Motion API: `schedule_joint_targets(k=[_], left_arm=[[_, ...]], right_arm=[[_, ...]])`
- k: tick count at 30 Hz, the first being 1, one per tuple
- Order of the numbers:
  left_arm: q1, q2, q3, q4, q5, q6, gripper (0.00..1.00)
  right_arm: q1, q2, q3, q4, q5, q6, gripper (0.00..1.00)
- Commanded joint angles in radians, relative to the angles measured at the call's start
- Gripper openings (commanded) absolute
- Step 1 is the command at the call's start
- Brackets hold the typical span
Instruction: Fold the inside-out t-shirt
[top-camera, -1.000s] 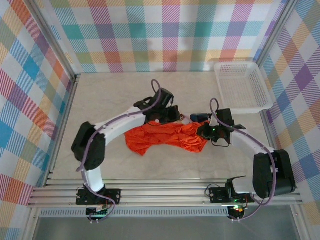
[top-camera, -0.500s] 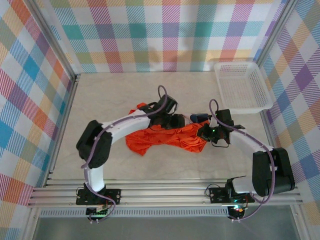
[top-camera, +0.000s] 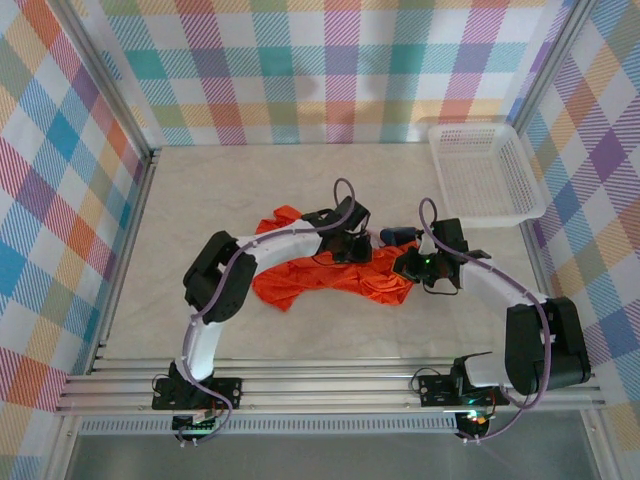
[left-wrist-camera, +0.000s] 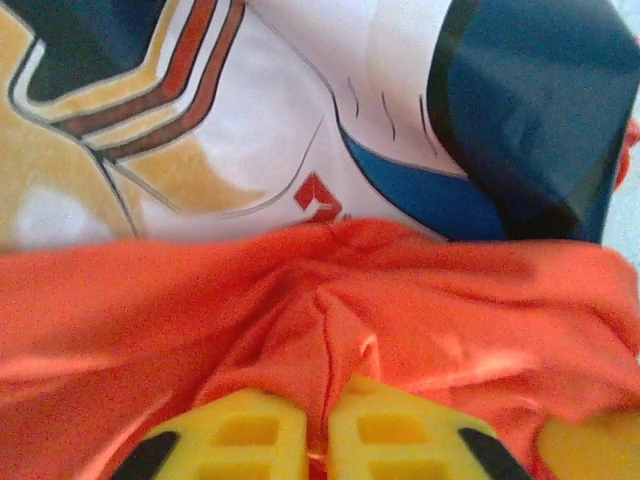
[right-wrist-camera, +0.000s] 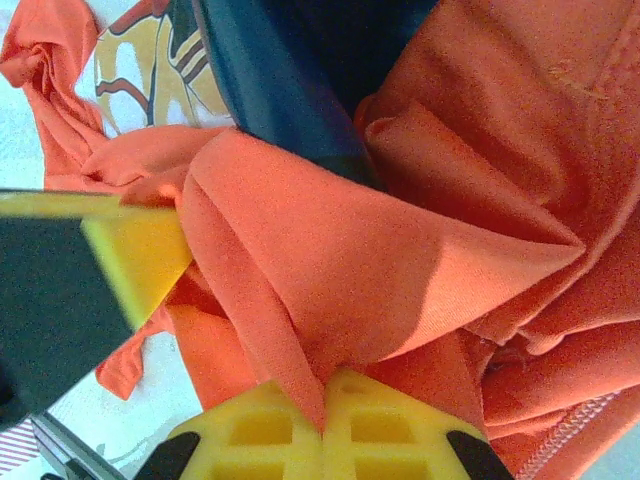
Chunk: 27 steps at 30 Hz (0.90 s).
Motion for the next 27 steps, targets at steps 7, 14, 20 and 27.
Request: schedule_joint_targets(k=[7, 14, 20, 27], left_arm=[[0.01, -0.047, 0.133, -0.185, -0.103, 0.064, 0.0], [0.08, -0.293, 0.102, -0.126, -0.042, -0.052, 0.0], [0.129, -0.391, -0.005, 0.017, 0.043, -0.158, 0.0], [0.129, -0.308, -0.115, 0.129, 0.167, -0.234, 0.0]], right_arm=[[0.011, -0.037, 0.007, -0.033, 0.002, -0.027, 0.0], [0.021, 0.061, -0.022, 0.021, 0.033, -0.015, 0.0], [0.057, 0.057, 0.034, -0.042, 0.065, -0.017, 0.16], [0.081, -0.127, 0.116, -0.177, 0.156, -0.031, 0.45]])
